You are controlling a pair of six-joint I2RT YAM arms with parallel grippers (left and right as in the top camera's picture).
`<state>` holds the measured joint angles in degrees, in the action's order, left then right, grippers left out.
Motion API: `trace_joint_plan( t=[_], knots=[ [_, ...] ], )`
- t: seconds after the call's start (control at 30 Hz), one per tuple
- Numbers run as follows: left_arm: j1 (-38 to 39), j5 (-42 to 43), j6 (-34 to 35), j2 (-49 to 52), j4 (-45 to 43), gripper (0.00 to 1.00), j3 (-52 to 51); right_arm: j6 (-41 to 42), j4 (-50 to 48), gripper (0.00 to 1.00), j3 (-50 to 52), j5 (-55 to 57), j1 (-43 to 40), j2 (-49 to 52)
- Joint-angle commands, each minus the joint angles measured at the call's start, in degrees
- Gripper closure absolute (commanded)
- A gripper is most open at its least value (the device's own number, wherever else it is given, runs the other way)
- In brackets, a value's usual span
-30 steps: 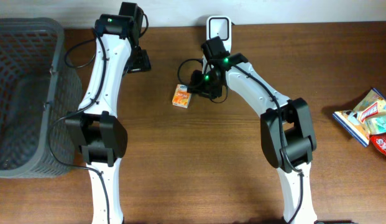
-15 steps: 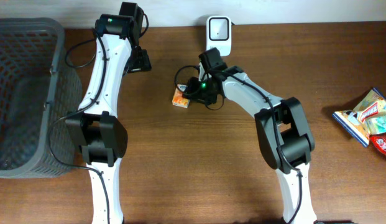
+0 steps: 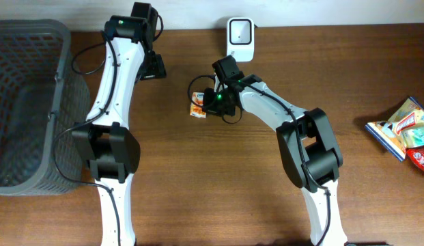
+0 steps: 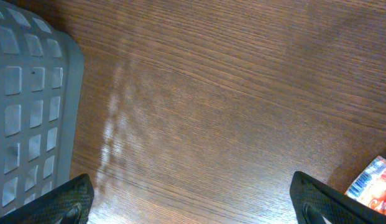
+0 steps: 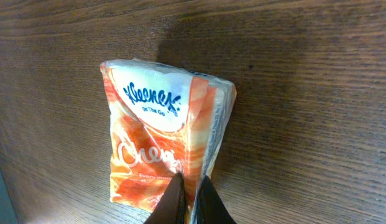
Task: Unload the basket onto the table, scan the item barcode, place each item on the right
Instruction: 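Raise the orange box with the right gripper to the scanner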
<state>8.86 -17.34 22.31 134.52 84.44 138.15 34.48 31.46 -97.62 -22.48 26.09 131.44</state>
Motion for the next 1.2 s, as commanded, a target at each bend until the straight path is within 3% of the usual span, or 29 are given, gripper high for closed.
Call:
trace_joint_plan(
  t=[0.0, 0.13, 0.3, 0.4, 0.47, 0.63, 0.8, 0.93, 1.17],
  knots=[
    [-0.3, 0.2, 0.2, -0.4, 0.1, 0.01, -0.3, -4.3, 0.6, 0.96, -0.8, 3.3, -0.2, -0.2],
    [-0.3, 0.2, 0.2, -0.4, 0.0, 0.01, -0.3, -9.9, 8.0, 0.96, -6.2, 10.8, -1.5, -2.8],
    [-0.3, 0.2, 0.2, -0.4, -0.5, 0.01, -0.3, -19.3, 22.5, 0.96, -19.8, 39.4, -1.2, -4.7],
    [-0.3, 0.2, 0.2, -0.4, -1.0, 0.01, -0.3, -19.3, 21.9, 0.96, -22.8, 59.9, -0.6, -4.7],
    [-0.3, 0.2, 0.2, -0.4, -1.0, 0.01, -0.3, -22.0, 18.3, 0.96, -22.8, 66.4, -0.6, -4.6],
    [-0.3, 0.2, 0.2, -0.4, -0.8, 0.01, -0.3, -30.8, 2.9, 0.96, -22.5, 67.9, -1.7, -3.4],
    [-0.3, 0.2, 0.2, -0.4, -1.0, 0.01, -0.3, -37.8, -10.2, 0.96, -22.5, 60.3, -2.2, -0.3],
    [-0.3, 0.2, 0.2, -0.4, -1.0, 0.01, -0.3, -44.7, -15.4, 0.96, -22.5, 59.7, -2.3, 2.6],
    [-0.3, 0.2, 0.2, -0.4, -1.0, 0.01, -0.3, -65.0, -19.2, 0.96, -22.5, 59.7, -3.0, 7.4]
  ],
)
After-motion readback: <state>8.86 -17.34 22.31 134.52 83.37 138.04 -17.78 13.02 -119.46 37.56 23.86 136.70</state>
